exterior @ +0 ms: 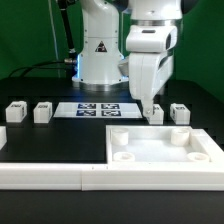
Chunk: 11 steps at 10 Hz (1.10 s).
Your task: Assemble square table
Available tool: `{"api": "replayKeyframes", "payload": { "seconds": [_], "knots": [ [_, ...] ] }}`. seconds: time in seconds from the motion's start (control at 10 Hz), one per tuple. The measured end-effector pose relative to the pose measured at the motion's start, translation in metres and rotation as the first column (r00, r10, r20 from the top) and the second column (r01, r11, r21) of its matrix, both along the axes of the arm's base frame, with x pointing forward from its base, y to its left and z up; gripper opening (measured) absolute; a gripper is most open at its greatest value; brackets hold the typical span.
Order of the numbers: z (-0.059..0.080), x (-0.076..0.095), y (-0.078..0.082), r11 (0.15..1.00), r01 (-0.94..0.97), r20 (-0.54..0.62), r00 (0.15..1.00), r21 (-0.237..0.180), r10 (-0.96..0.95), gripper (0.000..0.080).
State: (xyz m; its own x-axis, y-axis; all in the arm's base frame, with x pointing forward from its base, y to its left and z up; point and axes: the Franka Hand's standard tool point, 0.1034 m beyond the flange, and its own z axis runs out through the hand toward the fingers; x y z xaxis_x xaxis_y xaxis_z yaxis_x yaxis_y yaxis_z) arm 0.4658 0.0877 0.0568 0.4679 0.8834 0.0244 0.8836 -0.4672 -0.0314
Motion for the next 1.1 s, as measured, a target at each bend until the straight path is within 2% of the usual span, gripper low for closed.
{"api": "replayKeyframes", "payload": {
  "seconds": [0.1,0.2,0.4,0.5,0.8,1.0,1.1],
  "knots": [
    [0.005,-0.005,0.022,0.986,0.168,0.001,0.986,-0.004,-0.168,0.0649],
    [0.007,-0.005,0.033,0.969,0.246,0.002,0.969,-0.005,-0.246,0.0649],
    [0.011,0.0,0.063,0.878,0.479,0.002,0.878,0.001,-0.479,0.0649],
    [0.01,0.001,0.068,0.85,0.526,0.003,0.85,0.009,-0.526,0.0649],
    [0.009,-0.001,0.072,0.681,0.732,-0.026,0.681,0.009,-0.732,0.0649],
    [0.004,-0.018,0.09,0.46,0.888,-0.055,0.458,-0.025,-0.887,0.0649],
    [0.002,-0.023,0.092,0.441,0.897,-0.063,0.438,-0.04,-0.897,0.0649]
  ]
}}
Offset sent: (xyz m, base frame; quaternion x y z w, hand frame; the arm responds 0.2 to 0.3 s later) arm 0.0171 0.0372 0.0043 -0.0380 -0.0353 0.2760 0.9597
